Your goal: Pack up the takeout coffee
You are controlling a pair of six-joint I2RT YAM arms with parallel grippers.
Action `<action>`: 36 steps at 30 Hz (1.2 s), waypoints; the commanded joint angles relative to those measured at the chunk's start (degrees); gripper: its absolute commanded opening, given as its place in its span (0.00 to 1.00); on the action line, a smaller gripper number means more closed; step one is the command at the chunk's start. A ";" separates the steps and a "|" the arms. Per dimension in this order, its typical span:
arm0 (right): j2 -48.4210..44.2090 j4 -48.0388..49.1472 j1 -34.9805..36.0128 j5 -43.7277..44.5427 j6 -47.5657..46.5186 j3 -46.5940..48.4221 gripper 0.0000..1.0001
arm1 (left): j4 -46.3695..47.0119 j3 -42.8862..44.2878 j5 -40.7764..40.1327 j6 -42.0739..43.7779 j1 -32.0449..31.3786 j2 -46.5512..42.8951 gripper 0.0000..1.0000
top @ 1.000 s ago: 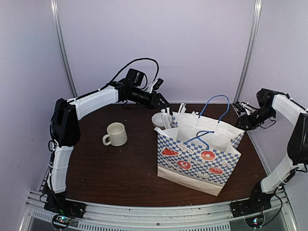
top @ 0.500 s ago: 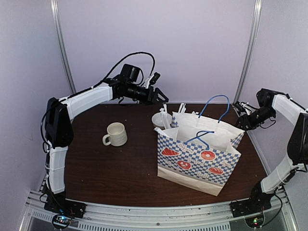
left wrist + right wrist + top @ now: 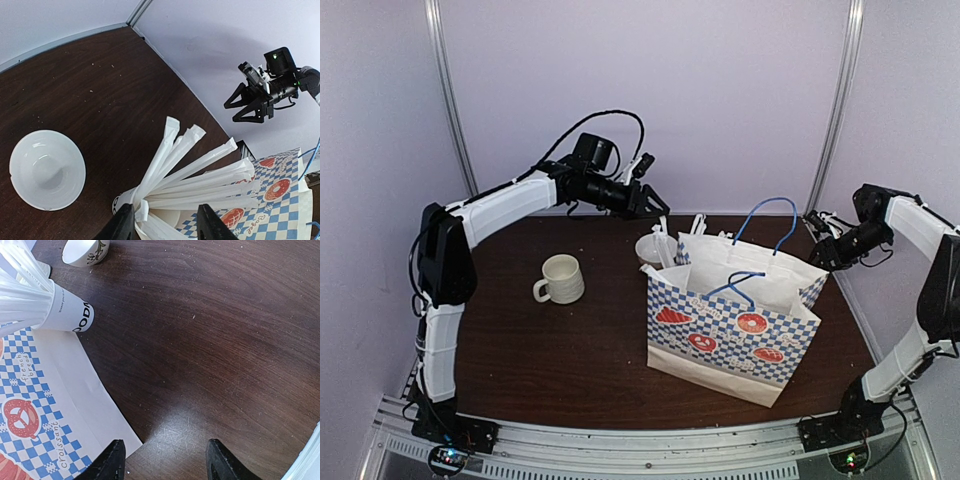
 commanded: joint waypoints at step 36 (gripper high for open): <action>3.23 0.96 -0.29 -1.42 -0.05 1.94 0.58 | -2.81 8.39 -1.58 3.25 -0.58 -5.40 0.00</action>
